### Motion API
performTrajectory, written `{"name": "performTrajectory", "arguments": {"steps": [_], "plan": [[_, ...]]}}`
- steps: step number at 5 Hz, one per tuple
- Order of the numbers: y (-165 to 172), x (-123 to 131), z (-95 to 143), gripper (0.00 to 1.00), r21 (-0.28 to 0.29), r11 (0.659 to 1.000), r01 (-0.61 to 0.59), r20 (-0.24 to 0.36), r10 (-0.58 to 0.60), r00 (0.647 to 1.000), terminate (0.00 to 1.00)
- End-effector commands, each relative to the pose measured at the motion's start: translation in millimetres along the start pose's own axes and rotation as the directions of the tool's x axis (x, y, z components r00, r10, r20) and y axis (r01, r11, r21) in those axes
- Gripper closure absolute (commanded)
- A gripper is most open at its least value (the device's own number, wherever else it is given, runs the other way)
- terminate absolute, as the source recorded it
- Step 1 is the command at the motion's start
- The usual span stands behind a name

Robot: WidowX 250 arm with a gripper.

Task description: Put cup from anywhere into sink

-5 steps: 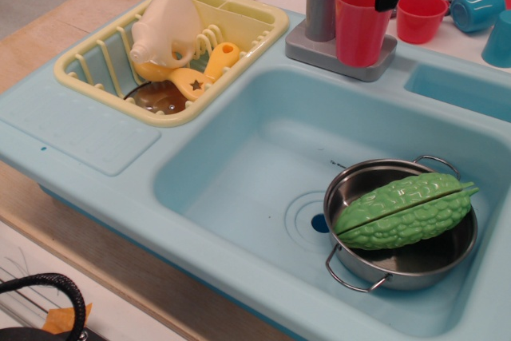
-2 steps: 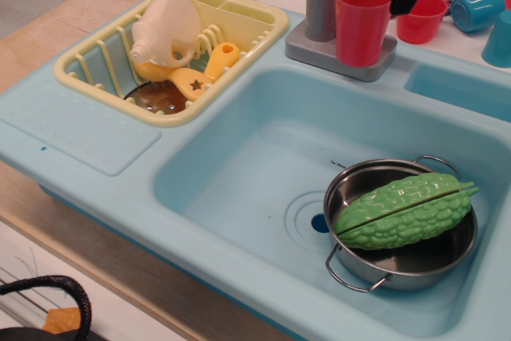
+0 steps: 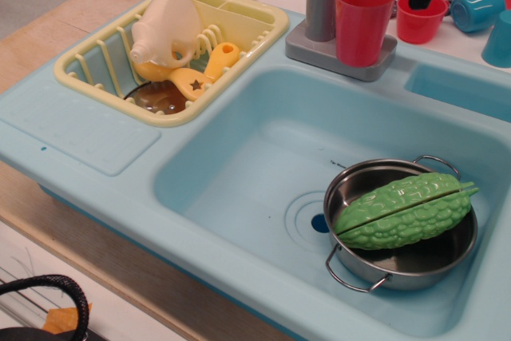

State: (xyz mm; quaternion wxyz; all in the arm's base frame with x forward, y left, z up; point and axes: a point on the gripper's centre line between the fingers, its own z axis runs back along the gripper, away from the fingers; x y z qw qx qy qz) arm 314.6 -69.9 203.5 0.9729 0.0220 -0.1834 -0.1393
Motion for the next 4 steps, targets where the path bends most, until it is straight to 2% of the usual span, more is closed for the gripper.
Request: {"name": "performTrajectory", "arguments": {"steps": [1,4], "plan": [[5,5,-3,0.0,-0.037,0.999,0.013,0.036,-0.011,0.999,0.0],[8,4,-24,0.0,-0.075,0.997,0.008,0.051,-0.004,0.999,0.0]]}}
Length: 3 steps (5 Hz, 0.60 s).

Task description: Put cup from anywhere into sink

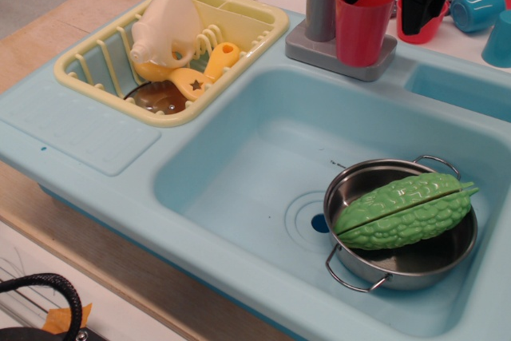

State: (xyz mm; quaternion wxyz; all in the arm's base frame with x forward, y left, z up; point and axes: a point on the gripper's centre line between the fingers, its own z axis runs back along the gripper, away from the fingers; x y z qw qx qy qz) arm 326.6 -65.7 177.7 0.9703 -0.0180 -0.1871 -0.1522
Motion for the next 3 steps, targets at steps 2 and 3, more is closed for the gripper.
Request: {"name": "performTrajectory", "arguments": {"steps": [2,3], "plan": [[7,-2,-18,0.0,-0.031,0.998,-0.049,0.02,0.05,0.999,0.0],[10,-1,-26,1.0,-0.061,0.996,-0.065,-0.013,0.064,0.998,0.0]]}}
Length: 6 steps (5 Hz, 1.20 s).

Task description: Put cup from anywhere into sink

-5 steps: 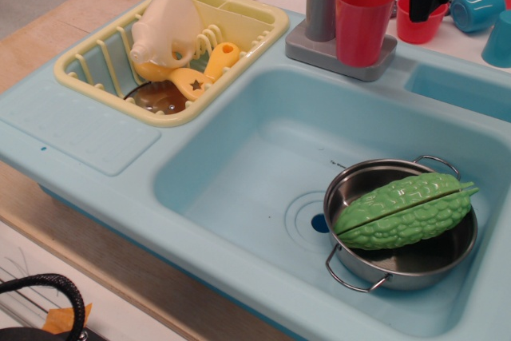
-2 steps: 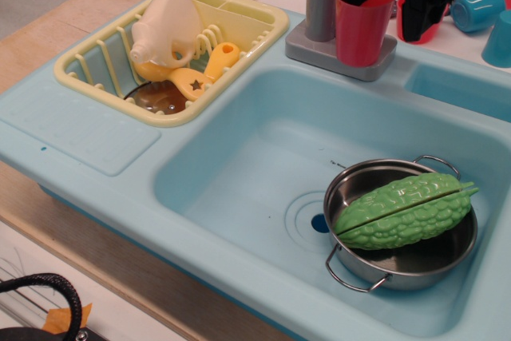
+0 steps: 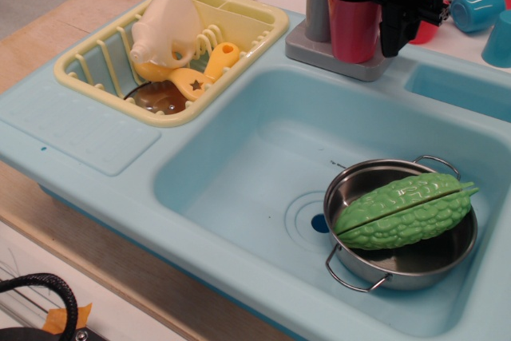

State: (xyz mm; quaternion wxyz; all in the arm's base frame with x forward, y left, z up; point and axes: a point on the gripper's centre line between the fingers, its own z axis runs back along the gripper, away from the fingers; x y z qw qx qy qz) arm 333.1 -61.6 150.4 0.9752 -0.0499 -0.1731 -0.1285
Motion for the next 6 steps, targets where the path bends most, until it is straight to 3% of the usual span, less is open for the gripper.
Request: {"name": "performTrajectory", "arguments": {"steps": [1,2,4,6], "plan": [[6,1,-2,1.0,-0.013,1.0,-0.021,0.004,0.021,1.0,0.0],[3,1,3,1.0,0.001,0.999,-0.048,-0.011,0.048,0.999,0.0],[-8,-9,26,1.0,0.077,0.978,-0.195,-0.137,0.204,0.969,0.0],[-10,-45,36,1.0,0.134,0.894,-0.429,-0.26,0.449,0.855,0.0]]}}
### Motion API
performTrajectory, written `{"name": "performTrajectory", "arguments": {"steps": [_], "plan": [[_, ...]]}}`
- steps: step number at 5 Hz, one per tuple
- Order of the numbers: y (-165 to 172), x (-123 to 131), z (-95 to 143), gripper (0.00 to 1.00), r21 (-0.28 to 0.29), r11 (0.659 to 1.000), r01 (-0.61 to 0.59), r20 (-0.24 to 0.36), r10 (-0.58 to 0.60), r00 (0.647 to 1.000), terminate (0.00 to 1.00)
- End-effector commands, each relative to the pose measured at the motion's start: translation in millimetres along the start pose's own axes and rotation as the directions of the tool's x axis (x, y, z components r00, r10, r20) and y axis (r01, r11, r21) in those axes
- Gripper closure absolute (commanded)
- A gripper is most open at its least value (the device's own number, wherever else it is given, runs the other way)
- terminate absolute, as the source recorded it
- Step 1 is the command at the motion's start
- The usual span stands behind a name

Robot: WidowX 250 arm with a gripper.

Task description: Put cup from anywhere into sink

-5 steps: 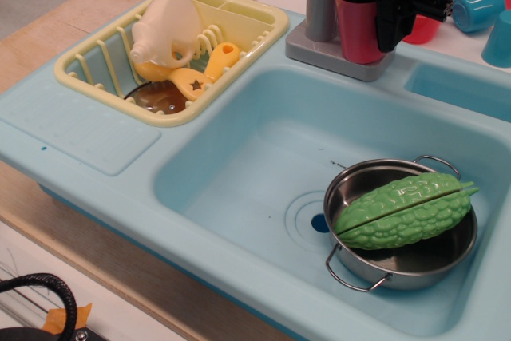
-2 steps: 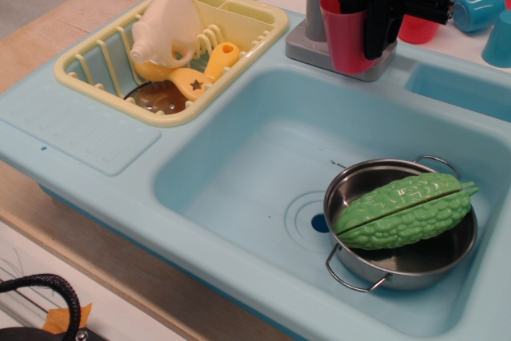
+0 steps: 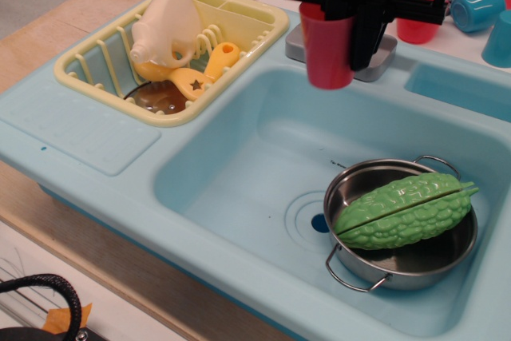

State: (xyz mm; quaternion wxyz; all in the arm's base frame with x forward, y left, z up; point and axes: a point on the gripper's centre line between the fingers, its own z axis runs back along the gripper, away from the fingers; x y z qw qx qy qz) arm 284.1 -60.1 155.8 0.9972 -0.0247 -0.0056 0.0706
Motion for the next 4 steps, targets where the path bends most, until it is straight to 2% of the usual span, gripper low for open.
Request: {"name": "performTrajectory", "arguments": {"steps": [1,3,4], "plan": [[13.8,-26.3,6.3,0.0,-0.06,0.991,-0.118,-0.052,0.115,0.992,0.0],[13.8,-26.3,6.3,0.0,-0.06,0.991,-0.118,-0.052,0.115,0.992,0.0],[13.8,-26.3,6.3,0.0,-0.06,0.991,-0.118,-0.052,0.115,0.992,1.0]]}}
